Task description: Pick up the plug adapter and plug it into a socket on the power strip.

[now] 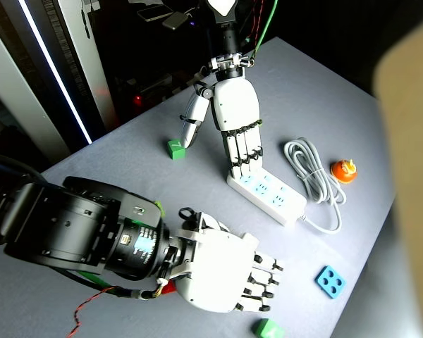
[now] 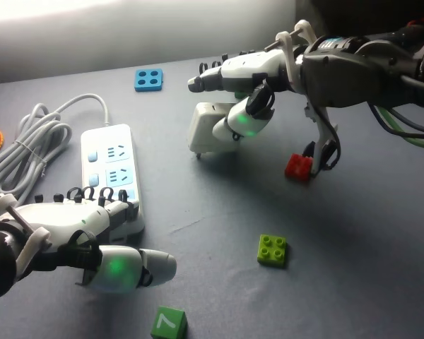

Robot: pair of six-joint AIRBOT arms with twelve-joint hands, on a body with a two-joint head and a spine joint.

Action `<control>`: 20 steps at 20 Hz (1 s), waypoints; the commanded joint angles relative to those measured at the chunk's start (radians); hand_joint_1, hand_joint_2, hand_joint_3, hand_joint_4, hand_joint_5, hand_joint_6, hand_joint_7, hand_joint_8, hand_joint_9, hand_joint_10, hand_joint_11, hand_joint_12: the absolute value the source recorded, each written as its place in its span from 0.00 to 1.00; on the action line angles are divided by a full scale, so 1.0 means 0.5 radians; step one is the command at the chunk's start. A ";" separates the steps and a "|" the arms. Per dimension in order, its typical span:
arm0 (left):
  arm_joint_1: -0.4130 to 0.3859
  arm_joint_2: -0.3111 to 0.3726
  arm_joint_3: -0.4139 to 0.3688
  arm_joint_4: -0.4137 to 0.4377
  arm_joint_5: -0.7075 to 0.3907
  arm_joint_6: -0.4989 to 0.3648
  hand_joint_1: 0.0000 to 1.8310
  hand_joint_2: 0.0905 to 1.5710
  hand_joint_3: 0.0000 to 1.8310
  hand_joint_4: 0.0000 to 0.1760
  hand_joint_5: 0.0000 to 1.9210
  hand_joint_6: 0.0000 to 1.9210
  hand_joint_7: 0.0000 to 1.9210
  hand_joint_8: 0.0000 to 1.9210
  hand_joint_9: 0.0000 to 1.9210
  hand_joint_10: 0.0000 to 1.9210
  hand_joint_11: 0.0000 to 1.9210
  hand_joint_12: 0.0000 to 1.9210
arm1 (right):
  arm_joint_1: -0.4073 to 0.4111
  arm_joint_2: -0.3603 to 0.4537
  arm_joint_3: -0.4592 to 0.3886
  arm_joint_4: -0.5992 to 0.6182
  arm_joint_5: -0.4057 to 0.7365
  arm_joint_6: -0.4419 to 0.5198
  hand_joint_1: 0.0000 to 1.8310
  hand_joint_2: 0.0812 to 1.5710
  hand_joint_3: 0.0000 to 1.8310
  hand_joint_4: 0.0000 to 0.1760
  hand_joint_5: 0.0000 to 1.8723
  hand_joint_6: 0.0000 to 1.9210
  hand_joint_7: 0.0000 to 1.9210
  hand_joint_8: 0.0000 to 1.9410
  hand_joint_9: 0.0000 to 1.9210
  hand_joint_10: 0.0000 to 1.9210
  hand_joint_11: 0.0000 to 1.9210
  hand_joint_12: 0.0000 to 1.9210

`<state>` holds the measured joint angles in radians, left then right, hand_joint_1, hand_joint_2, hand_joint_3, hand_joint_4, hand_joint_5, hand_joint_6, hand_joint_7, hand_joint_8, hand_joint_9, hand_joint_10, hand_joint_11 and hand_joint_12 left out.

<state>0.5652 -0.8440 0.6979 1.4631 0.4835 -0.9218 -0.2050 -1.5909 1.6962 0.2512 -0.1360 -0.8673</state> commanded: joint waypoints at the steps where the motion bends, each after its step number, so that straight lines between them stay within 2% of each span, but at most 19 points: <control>1: 0.005 -0.006 -0.009 0.003 -0.070 -0.021 0.00 0.71 0.00 0.00 0.00 0.00 0.00 0.00 0.00 0.00 0.00 0.00 | 0.004 -0.002 0.016 0.013 0.217 0.014 0.50 0.77 0.00 0.00 0.07 0.00 0.06 0.00 0.09 0.00 0.00 0.27; 4: 0.013 -0.005 -0.010 0.012 -0.089 -0.023 0.00 0.71 0.00 0.00 0.00 0.00 0.00 0.00 0.00 0.00 0.00 0.00 | -0.011 -0.043 0.054 0.012 0.222 0.015 0.47 0.78 0.00 0.00 0.07 0.00 0.07 0.00 0.09 0.00 0.00 0.27; 6: 0.020 -0.009 -0.008 0.022 -0.088 -0.023 0.00 0.71 0.00 0.00 0.00 0.00 0.00 0.00 0.00 0.00 0.00 0.00 | -0.022 -0.063 0.076 0.012 0.222 0.015 0.49 0.76 0.00 0.00 0.07 0.00 0.07 0.00 0.09 0.00 0.00 0.27; 7: 0.021 -0.009 -0.008 0.031 -0.094 -0.023 0.00 0.71 0.00 0.00 0.00 0.00 0.00 0.00 0.00 0.00 0.00 0.00 | -0.025 -0.066 0.080 0.012 0.225 0.015 0.50 0.75 0.00 0.00 0.08 0.00 0.07 0.00 0.09 0.00 0.00 0.30; 8: 0.019 -0.009 -0.007 0.034 -0.092 -0.024 0.00 0.70 0.00 0.00 0.00 0.00 0.00 0.00 0.00 0.00 0.00 0.00 | -0.028 -0.070 0.085 0.012 0.231 0.015 0.50 0.75 0.00 0.00 0.07 0.00 0.06 0.00 0.09 0.00 0.00 0.28; 10: 0.004 -0.009 -0.004 0.034 -0.093 -0.027 0.00 0.71 0.00 0.00 0.00 0.00 0.00 0.00 0.00 0.00 0.00 0.00 | -0.032 -0.077 0.092 0.012 0.238 0.015 0.49 0.76 0.00 0.00 0.07 0.00 0.07 0.00 0.09 0.00 0.00 0.29; 12: 0.005 -0.009 -0.003 0.034 -0.098 -0.027 0.00 0.70 0.00 0.00 0.00 0.00 0.00 0.00 0.00 0.00 0.00 0.00 | -0.033 -0.080 0.092 0.012 0.238 0.015 0.48 0.77 0.00 0.00 0.07 0.00 0.07 0.00 0.09 0.00 0.00 0.27; 15: 0.008 -0.006 -0.006 0.039 -0.106 -0.027 0.00 0.71 0.00 0.00 0.00 0.00 0.00 0.00 0.00 0.00 0.00 0.00 | -0.037 -0.085 0.092 0.012 0.242 0.017 0.48 0.77 0.00 0.00 0.08 0.00 0.08 0.00 0.10 0.00 0.00 0.32; 18: 0.012 -0.006 -0.008 0.041 -0.108 -0.026 0.00 0.70 0.00 0.00 0.00 0.00 0.00 0.00 0.00 0.00 0.00 0.00 | -0.045 -0.094 0.094 0.012 0.245 0.015 0.47 0.77 0.00 0.00 0.06 0.00 0.06 0.00 0.08 0.00 0.00 0.26; 20: 0.028 -0.007 -0.014 0.041 -0.112 -0.026 0.00 0.71 0.00 0.00 0.00 0.00 0.00 0.00 0.00 0.00 0.00 0.00 | -0.045 -0.096 0.096 0.012 0.248 0.012 0.45 0.78 0.00 0.00 0.07 0.00 0.07 0.00 0.09 0.00 0.00 0.31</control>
<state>0.5751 -0.8440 0.6979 1.4864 0.4774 -0.9272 -0.2333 -1.6417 1.7401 0.2508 -0.1150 -0.8658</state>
